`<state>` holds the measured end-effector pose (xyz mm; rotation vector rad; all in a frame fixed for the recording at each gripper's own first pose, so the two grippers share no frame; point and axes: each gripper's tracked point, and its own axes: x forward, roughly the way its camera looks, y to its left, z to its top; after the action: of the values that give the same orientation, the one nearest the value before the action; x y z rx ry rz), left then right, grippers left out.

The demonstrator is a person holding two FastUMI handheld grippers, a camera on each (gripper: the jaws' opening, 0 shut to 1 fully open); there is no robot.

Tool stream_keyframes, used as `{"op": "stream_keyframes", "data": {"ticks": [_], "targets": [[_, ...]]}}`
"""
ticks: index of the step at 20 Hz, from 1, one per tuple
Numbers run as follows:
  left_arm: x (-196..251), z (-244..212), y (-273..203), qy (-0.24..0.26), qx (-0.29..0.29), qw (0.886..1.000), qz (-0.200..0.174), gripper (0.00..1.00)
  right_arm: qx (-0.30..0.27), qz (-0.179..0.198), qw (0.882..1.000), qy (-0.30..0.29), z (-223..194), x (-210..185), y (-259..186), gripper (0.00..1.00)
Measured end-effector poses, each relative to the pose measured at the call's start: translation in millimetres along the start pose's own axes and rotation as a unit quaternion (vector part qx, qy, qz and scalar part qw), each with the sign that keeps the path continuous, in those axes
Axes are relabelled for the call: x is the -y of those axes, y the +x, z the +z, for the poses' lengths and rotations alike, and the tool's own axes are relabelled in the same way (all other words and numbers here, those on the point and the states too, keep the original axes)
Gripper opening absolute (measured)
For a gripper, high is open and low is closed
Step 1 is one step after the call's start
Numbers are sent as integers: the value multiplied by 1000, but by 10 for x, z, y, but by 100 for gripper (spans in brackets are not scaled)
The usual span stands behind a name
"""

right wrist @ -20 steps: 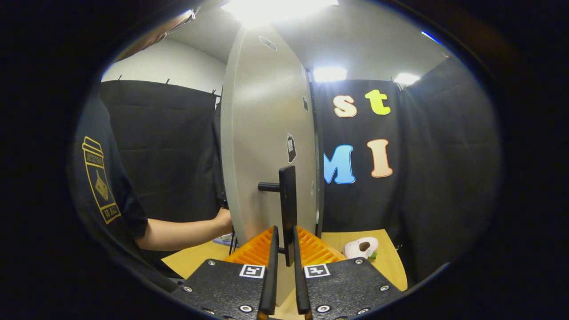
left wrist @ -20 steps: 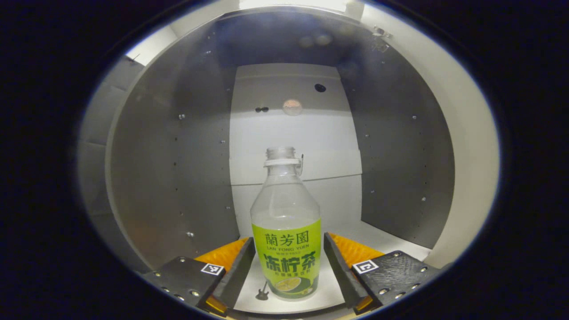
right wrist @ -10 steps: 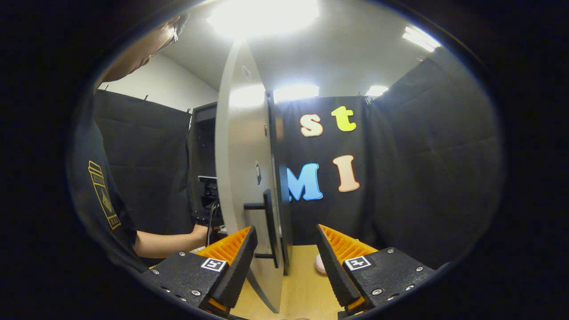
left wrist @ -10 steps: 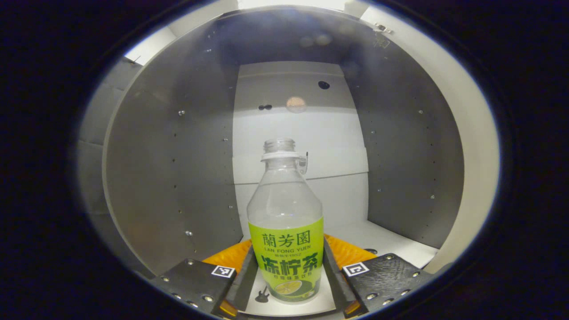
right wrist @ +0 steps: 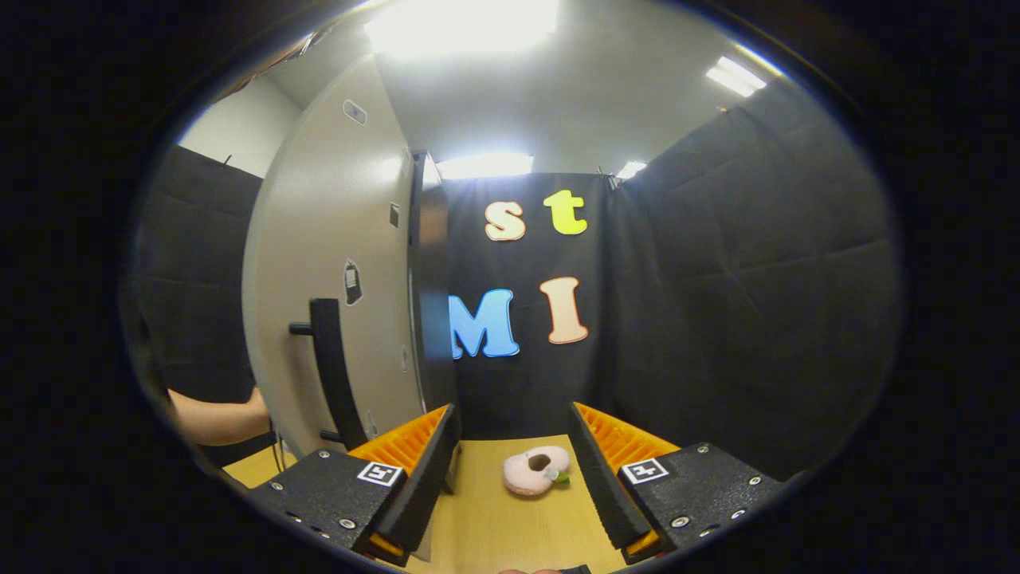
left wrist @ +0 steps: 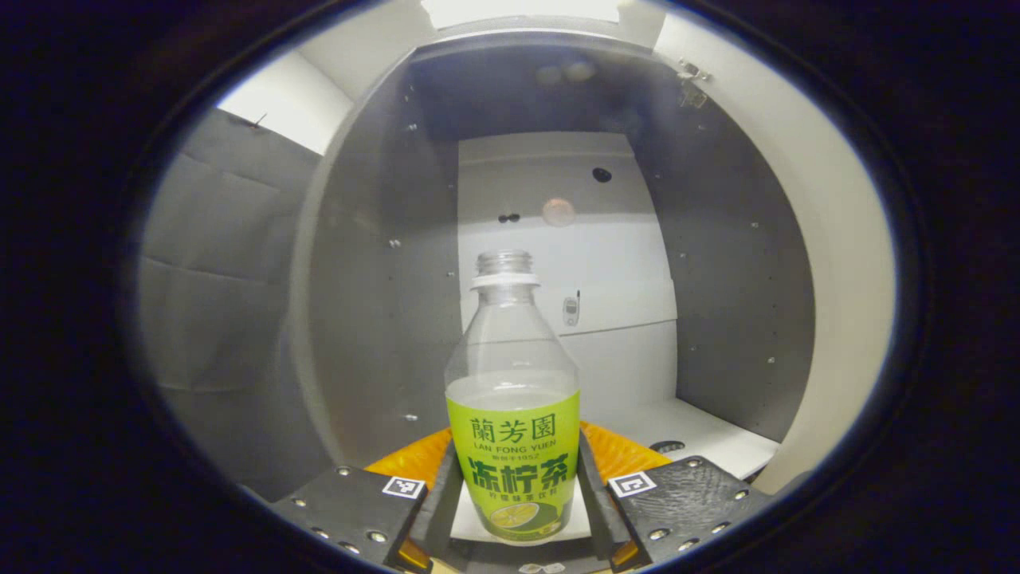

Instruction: Open the cabinet door with the right hand, grasp the bottle in the cabinet with the left hand and place it on the coaster, then close the cabinet door with the right hand.

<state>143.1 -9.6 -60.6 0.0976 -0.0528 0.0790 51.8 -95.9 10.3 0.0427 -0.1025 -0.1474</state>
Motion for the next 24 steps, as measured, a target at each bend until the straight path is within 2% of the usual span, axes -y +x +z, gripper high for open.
{"op": "stream_keyframes", "data": {"ticks": [2, 5, 7, 8, 10, 11, 13, 15, 16, 17, 18, 19, 23, 24], "targets": [[-81, 60, -301, 10, 3, 1000, 5, 75, -6, -8, 1000, 6, -151, 76, 247, 86], [-159, 211, -835, 31, 12, 999, 16, 75, -10, 4, 1000, 24, -364, 27, 577, 90], [-206, 241, -1174, 38, 14, 999, 21, 75, -20, 0, 1000, 17, -570, 49, 755, 93], [-252, 204, -1437, 36, 13, 999, 25, 62, -23, -5, 1000, 13, -659, 64, 834, 93], [-299, 102, -1905, 27, 7, 999, 29, 75, -28, -13, 999, 10, -806, 37, 921, 93], [-331, 34, -2090, 26, 6, 999, 34, 70, -26, -15, 999, 10, -851, 9, 927, 93], [-374, -198, -2440, 32, 2, 999, 37, 62, -30, -27, 999, 6, -992, 10, 937, 93], [-424, -499, -2725, 32, -5, 999, 39, 62, -42, -33, 999, -1, -1169, -23, 860, 93], [-416, -668, -2873, 26, -6, 999, 37, 75, -44, -34, 998, -6, -1241, -38, 791, 93], [-429, -855, -3005, 22, -12, 999, 38, 75, -46, -32, 998, -12, -1314, -81, 714, 93], [-464, -1047, -3142, 19, -14, 999, 40, 62, -49, -33, 998, -20, -1399, -97, 652, 93], [-491, -1250, -3248, 17, -17, 999, 42, 75, -55, -37, 997, -29, -1490, -96, 575, 93], [-479, -2150, -3551, 17, -36, 998, 43, 75, -83, -36, 995, -45, -1860, -156, 332, 93], [-431, -2318, -3591, 18, -35, 999, 37, 69, -89, -34, 994, -53, -1943, -167, 274, 93]]}}
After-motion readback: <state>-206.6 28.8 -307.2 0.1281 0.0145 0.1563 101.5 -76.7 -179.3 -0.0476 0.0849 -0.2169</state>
